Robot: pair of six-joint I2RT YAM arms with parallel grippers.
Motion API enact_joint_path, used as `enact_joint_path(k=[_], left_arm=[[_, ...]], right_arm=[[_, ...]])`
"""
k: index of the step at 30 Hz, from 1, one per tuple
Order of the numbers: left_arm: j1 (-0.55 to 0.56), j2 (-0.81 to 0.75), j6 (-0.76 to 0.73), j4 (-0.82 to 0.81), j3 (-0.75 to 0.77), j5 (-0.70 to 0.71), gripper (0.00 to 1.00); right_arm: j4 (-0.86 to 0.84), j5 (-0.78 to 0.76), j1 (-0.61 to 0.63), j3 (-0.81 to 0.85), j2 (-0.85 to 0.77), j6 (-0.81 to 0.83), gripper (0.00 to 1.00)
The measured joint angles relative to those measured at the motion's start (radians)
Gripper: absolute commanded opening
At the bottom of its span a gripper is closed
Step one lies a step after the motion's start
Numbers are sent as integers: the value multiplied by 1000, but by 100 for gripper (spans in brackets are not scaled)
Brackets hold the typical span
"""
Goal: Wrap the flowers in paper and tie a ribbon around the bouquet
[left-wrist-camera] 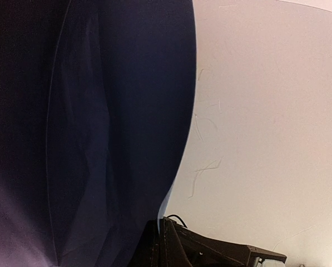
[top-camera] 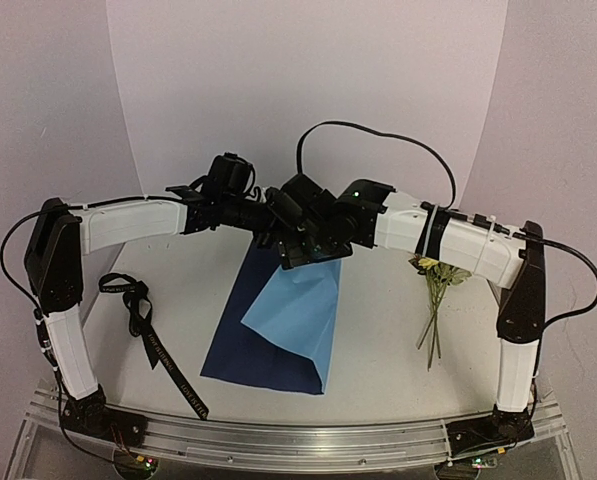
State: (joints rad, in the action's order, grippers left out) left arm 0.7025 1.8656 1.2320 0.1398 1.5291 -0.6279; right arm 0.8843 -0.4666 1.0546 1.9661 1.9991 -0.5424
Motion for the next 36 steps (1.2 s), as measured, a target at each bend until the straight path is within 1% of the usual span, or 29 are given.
enact_joint_path(k=[2,3,5,6,9,15,17,19,20,21,22,23,24,26,28,32,34,36], left_arm=[[0,0,0,0,0,-1,0],[0,0,0,0,0,-1,0],[0,0,-1,0,0,-2,0],[0,0,-1,0,0,-3,1],[0,0,-5,0,0,-6,3],[0,0,-29,7,0,-6,2],[0,0,-34,14,0,-6,0],[0,0,-39,19,0,-6,0],[0,0,-41,20,0,-6,0],[0,0,-47,24,0,-6,0],[0,0,-53,35,1,-2,0],[0,0,-61,49,2,2,0],[0,0,-71,66,5,8,0],[2,3,-111,160,45,53,0],[4,5,-153,245,99,101,0],[12,13,-238,393,241,207,0],[20,19,-271,441,295,253,0],[31,25,-297,482,327,297,0]], right_arm=[[0,-5,0,1,0,-4,59],[0,-9,0,1,0,-3,51],[1,-13,0,1,0,-2,38],[1,-16,0,1,0,-6,34],[0,-21,-3,1,0,-5,25],[0,-28,-6,1,0,-10,15],[0,-29,-8,1,0,-12,16],[-1,-30,-10,0,0,-12,25],[-5,-31,-11,-6,-2,-15,34],[-8,-30,-11,-16,-6,-15,46],[-14,-32,-12,-38,-17,-18,56],[-21,-34,-12,-63,-30,-22,61],[-39,-36,-15,-105,-54,-34,63],[-91,-29,-26,-232,-134,-46,64],[-114,-14,-49,-366,-234,-69,61],[-205,64,-164,-552,-389,-133,56],[-268,114,-231,-612,-409,-160,51],[-331,174,-277,-658,-387,-187,50]])
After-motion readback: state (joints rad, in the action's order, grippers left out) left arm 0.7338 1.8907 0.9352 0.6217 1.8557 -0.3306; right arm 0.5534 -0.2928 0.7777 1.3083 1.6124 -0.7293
